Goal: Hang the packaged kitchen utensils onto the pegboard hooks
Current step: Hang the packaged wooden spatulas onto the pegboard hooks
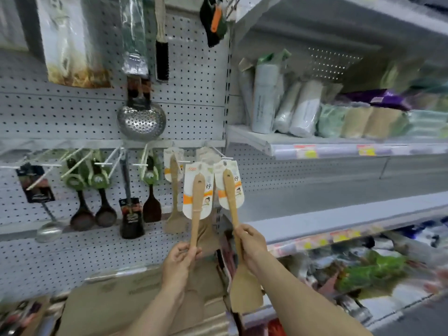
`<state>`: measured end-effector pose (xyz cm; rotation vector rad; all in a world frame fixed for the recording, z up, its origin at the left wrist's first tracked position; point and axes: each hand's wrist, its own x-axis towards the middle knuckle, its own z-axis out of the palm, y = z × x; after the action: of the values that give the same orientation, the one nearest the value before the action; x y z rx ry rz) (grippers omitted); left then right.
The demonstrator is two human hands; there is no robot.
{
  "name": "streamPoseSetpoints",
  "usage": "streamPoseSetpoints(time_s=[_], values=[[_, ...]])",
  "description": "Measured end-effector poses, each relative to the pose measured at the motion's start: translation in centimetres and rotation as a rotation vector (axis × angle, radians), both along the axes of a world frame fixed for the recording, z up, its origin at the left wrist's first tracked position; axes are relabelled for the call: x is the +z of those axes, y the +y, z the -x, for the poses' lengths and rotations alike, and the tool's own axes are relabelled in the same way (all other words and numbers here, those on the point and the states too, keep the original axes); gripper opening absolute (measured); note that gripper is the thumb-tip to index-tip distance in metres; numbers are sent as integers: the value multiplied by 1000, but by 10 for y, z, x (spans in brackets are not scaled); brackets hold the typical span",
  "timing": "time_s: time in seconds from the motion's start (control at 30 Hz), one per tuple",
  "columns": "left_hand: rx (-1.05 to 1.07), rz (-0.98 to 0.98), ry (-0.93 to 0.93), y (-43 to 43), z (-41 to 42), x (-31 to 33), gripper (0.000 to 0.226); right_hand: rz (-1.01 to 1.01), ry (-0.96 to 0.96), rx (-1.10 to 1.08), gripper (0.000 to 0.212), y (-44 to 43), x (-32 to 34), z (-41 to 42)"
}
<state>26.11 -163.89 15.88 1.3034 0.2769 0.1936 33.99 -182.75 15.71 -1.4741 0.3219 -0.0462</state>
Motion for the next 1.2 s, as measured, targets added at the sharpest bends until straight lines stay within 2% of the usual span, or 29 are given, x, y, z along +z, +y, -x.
streamPoseSetpoints(time_s=[0.17, 0.27, 0.37, 0.53, 0.73, 0.83, 1.03, 1.2], values=[[74, -13, 6, -18, 1, -7, 8, -5, -21, 151, 10, 1, -29, -7], [89, -41, 3, -21, 1, -12, 12, 17, -40, 122, 12, 1, -38, -13], [79, -57, 0, -22, 0, -16, 12, 0, -40, 133, 26, 1, -38, -20], [77, -54, 23, -23, -3, -22, 10, -17, -32, 149, 13, 1, -32, -33], [98, -32, 31, -21, -8, -25, 13, 9, -77, 192, 19, 1, -43, -36], [111, -19, 46, -21, -10, -28, 12, 23, -45, 224, 21, 4, -49, -33], [118, -2, 34, -26, -12, -27, 12, 23, -7, 178, 11, 8, -38, -50], [107, 0, 23, -29, -13, -24, 11, 53, 119, 173, 16, 15, -16, -66]])
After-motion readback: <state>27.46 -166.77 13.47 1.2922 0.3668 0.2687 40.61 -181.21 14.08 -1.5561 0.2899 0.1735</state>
